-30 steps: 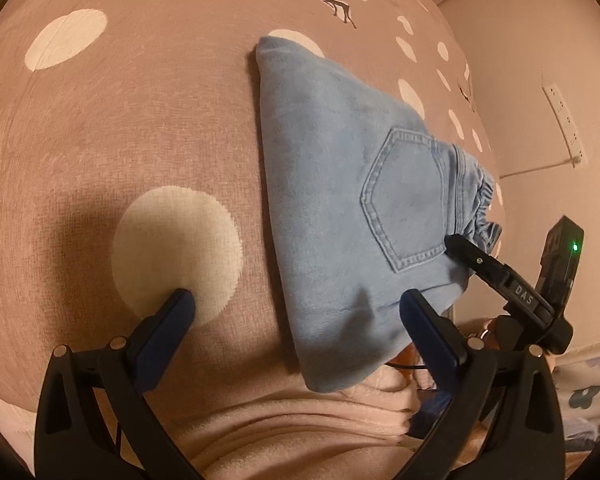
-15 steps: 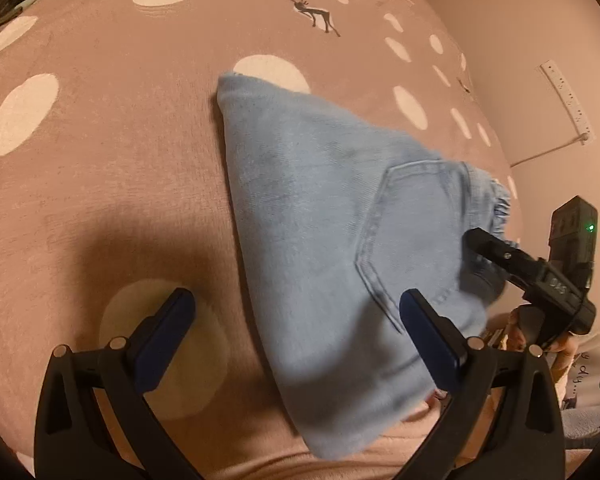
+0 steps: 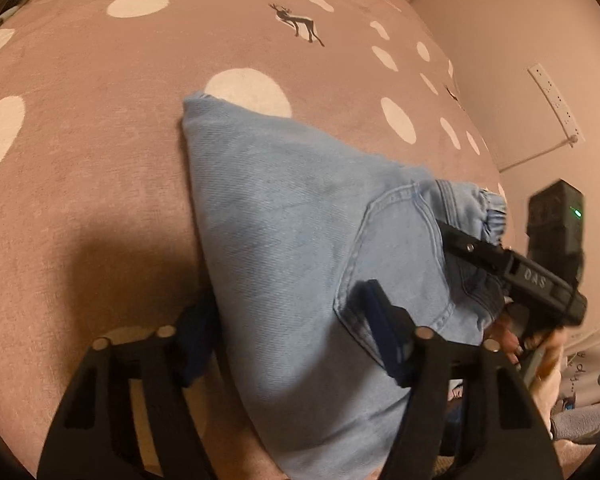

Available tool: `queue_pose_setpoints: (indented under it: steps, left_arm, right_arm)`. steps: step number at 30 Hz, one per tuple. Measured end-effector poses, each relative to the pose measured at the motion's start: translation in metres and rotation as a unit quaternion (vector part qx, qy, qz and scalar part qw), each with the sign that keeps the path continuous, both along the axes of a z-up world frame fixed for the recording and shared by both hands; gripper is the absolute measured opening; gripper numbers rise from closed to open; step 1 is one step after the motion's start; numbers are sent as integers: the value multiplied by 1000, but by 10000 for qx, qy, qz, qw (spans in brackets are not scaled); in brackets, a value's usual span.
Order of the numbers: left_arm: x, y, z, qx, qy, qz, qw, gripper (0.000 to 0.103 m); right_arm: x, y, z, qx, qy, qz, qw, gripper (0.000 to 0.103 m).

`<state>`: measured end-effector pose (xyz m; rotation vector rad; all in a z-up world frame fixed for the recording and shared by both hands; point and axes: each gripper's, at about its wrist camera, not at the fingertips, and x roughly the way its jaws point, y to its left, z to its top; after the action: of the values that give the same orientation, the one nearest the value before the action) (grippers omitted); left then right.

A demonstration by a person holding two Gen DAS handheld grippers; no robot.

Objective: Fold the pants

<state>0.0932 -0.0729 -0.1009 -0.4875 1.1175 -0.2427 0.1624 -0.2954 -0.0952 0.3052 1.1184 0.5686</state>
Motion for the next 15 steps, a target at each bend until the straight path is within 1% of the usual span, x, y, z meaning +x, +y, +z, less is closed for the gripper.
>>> queue_pose_setpoints:
  steps: [1,3,4,6,8,11,13,15]
  left_arm:
    - [-2,1,1,-3,-25,35,10000,58]
    - [-6,3,5,-77,-71,130,9999,45]
    - [-8,4,7,-146,-88,150,9997,40]
    - [-14,8,13,-340,-165,189,9991,34]
    - [-20,11,20,-504,-232,178,9983,33]
    - [-28,15,28,-629,-247,210,9975,33]
    - [-33,18,37,-612,-310,231,9974,33]
    - [-38,22,48,-535,-396,252,9975,33]
  right_arm:
    - [-4,0,4,-36,-43,-46,10000,52]
    - [-11,0,12,3,-98,-141,9999,47]
    - [-15,2,17,77,-139,-145,9998,46]
    - [-26,6,31,70,-330,-172,9993,46]
    - [-33,8,42,82,-462,-216,9987,45]
    - [-43,13,59,137,-629,-268,9976,45]
    - [-47,18,66,101,-692,-265,9972,45]
    - [-50,27,72,-35,-835,-208,9963,45]
